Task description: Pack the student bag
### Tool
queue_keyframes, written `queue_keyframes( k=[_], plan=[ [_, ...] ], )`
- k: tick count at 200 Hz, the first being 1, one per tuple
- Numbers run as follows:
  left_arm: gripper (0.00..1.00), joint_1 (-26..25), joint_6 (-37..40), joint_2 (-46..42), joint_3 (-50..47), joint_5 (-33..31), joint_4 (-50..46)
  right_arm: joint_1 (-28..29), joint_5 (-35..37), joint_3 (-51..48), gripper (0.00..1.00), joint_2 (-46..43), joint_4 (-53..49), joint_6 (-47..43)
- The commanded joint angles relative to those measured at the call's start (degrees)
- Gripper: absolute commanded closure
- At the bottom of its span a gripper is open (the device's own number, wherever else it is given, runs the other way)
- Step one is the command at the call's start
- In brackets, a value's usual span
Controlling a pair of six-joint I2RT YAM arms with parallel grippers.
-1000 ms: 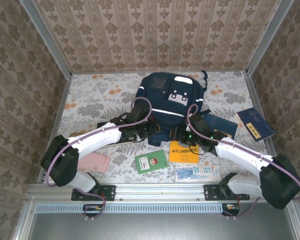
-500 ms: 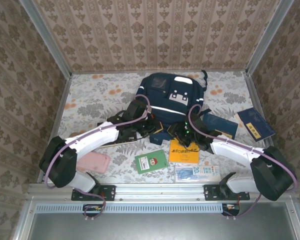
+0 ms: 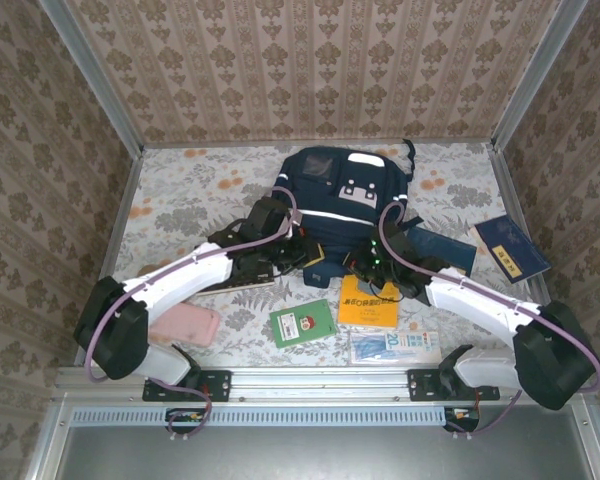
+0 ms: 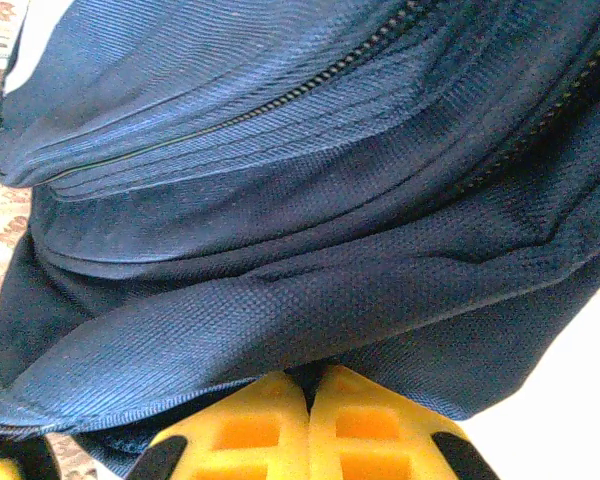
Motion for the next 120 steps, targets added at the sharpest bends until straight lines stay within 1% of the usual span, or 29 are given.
queue_keyframes(
  k=[1, 28, 65, 90, 120],
  plan=[
    [1.00, 1.20, 8.25, -2.62, 3.77, 3.50, -7.79, -1.11, 7.49, 4.57, 1.00, -2.32, -10.92, -9.50],
    [1.00, 1.35, 14.83, -1.61, 6.71, 4.46, -14.76, -1.35, 10.59, 5.74, 1.00, -2.82, -15.84, -13.57],
    [1.00, 1.38, 21.82, 0.28, 10.23, 4.09, -22.33, -2.87, 12.73, 5.73, 1.00, -4.63, -19.06, -15.14],
    [1.00, 1.55, 24.34, 0.90, 11.56, 1.98, -25.41, -4.05, 13.70, 5.31, 1.00, -6.56, -20.23, -15.54],
    [1.00, 2.26, 25.32, 1.74, 11.74, 1.16, -26.12, -5.75, 14.90, 5.12, 1.00, -9.00, -21.69, -16.46]
  ],
)
